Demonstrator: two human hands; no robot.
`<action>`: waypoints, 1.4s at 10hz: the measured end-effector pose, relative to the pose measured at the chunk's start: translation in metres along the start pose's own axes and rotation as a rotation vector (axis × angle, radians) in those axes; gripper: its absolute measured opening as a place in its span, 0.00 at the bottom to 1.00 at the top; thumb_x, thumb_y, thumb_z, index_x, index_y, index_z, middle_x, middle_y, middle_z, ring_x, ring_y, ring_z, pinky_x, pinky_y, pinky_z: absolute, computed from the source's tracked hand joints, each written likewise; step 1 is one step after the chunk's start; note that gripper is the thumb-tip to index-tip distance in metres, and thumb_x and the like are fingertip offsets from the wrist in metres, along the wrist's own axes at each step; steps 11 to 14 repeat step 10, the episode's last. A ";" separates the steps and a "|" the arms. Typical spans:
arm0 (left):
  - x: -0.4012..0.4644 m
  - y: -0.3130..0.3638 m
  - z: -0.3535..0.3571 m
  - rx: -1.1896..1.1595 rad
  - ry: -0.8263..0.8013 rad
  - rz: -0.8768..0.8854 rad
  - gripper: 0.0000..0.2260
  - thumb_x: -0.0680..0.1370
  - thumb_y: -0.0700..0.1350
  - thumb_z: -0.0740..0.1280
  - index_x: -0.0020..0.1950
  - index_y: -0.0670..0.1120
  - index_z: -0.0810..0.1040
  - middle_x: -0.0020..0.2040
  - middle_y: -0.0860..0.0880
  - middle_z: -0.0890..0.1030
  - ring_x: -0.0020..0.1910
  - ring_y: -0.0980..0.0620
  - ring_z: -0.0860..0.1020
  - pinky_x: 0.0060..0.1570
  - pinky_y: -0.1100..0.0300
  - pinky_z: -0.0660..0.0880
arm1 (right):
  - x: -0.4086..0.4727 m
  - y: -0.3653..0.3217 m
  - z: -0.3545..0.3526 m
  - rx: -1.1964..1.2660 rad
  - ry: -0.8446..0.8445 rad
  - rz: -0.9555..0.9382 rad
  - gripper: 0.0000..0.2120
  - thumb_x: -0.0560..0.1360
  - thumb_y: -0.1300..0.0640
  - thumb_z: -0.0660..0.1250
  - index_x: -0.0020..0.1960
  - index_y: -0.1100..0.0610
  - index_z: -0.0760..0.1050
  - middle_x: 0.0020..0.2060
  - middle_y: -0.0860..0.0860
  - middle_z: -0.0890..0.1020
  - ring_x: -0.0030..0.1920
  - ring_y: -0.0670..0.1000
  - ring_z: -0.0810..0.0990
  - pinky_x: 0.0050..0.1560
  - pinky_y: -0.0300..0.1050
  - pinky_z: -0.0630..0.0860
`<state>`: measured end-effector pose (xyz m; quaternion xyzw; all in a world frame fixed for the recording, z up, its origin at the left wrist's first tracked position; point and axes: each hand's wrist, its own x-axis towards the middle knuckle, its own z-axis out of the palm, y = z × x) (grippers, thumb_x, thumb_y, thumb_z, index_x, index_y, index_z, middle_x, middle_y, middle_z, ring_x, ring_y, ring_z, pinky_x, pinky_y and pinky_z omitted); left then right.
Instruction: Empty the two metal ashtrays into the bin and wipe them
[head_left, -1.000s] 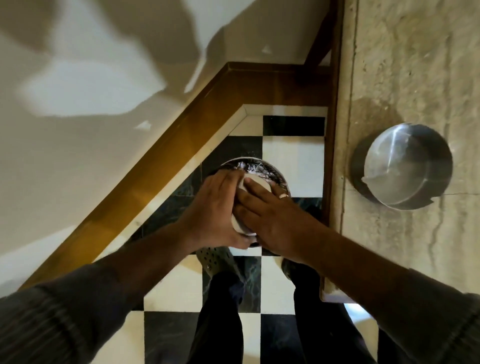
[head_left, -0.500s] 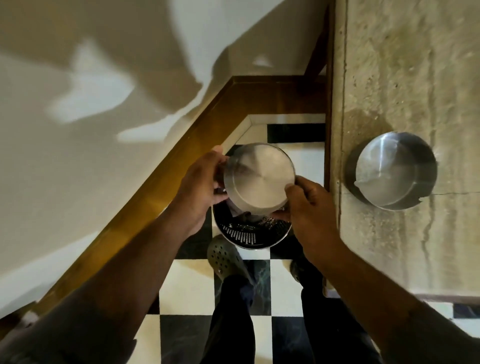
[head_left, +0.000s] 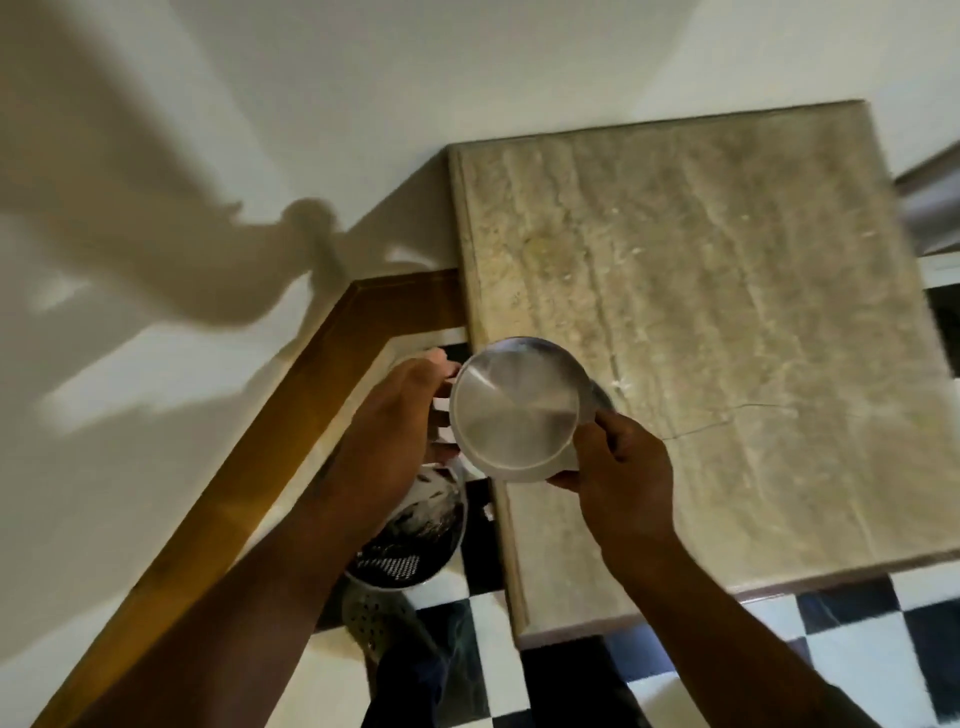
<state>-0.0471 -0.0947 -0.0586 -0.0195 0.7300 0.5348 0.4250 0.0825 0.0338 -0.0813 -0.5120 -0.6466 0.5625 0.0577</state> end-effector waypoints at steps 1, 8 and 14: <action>0.014 0.016 0.047 0.023 -0.016 0.031 0.19 0.82 0.55 0.54 0.60 0.47 0.79 0.55 0.45 0.83 0.52 0.47 0.83 0.51 0.51 0.81 | 0.023 0.000 -0.038 -0.005 0.072 -0.001 0.13 0.76 0.61 0.60 0.38 0.56 0.81 0.35 0.60 0.82 0.37 0.56 0.83 0.38 0.63 0.83; 0.088 0.006 0.152 0.570 0.070 0.300 0.29 0.74 0.61 0.54 0.49 0.38 0.83 0.48 0.40 0.84 0.53 0.40 0.80 0.59 0.38 0.74 | 0.131 0.066 -0.134 -0.231 0.044 0.097 0.12 0.75 0.63 0.59 0.40 0.69 0.78 0.35 0.67 0.81 0.37 0.67 0.82 0.33 0.65 0.80; 0.070 0.019 0.133 0.593 0.087 0.270 0.32 0.74 0.63 0.51 0.53 0.39 0.82 0.50 0.39 0.84 0.52 0.40 0.80 0.56 0.42 0.76 | 0.117 0.058 -0.135 -0.357 -0.026 0.144 0.12 0.76 0.61 0.61 0.36 0.62 0.75 0.32 0.57 0.80 0.35 0.59 0.81 0.35 0.39 0.80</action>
